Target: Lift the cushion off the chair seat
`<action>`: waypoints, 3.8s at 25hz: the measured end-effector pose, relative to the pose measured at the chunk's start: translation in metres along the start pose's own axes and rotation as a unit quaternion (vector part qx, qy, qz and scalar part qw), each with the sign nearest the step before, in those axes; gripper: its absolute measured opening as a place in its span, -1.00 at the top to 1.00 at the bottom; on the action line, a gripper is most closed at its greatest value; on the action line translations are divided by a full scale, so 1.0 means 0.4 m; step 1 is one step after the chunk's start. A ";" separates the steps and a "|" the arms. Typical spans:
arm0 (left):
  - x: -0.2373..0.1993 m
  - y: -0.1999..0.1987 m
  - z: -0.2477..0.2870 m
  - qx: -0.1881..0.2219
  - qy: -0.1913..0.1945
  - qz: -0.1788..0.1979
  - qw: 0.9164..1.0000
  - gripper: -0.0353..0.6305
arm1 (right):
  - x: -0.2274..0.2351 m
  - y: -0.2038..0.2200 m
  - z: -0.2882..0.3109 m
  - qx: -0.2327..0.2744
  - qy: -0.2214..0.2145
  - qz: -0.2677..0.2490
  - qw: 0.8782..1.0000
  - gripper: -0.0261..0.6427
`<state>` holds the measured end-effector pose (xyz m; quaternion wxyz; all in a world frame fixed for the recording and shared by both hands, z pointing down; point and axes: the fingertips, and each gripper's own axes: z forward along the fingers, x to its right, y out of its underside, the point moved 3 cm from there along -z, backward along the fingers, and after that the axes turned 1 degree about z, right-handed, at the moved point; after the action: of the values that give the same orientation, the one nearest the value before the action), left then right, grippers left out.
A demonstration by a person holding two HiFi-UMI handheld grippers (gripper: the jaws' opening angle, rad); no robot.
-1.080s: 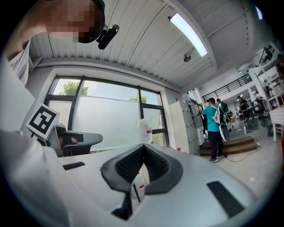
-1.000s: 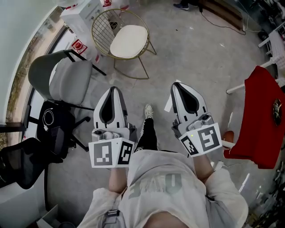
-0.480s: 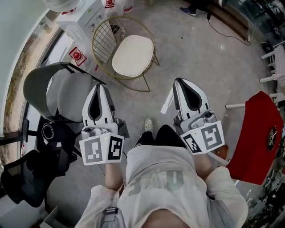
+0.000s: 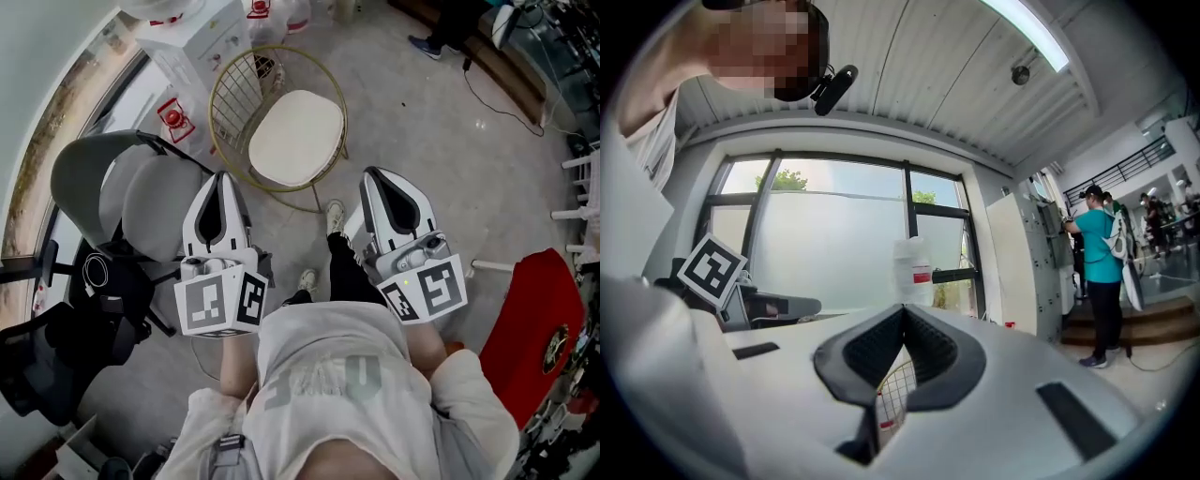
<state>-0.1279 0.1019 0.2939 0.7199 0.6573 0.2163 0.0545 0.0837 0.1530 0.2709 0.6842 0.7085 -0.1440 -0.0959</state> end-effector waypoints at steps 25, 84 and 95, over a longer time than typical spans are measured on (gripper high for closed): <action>-0.139 0.007 0.553 0.012 -0.121 -0.020 0.992 0.85 | 0.344 0.149 0.636 -0.056 -0.158 0.051 0.985 0.87; -0.525 1.354 0.569 -0.483 -0.276 -0.326 0.764 0.12 | 0.196 0.809 0.577 -0.297 -0.270 0.142 0.905 0.87; -0.517 1.347 0.571 -0.452 -0.276 -0.302 0.793 0.19 | 0.191 0.820 0.577 -0.291 -0.276 0.149 0.904 0.87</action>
<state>-0.1158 -0.1138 0.8756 0.9439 0.1456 0.1464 -0.2578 0.0548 -0.0973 0.5920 0.7989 0.3936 -0.3966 -0.2226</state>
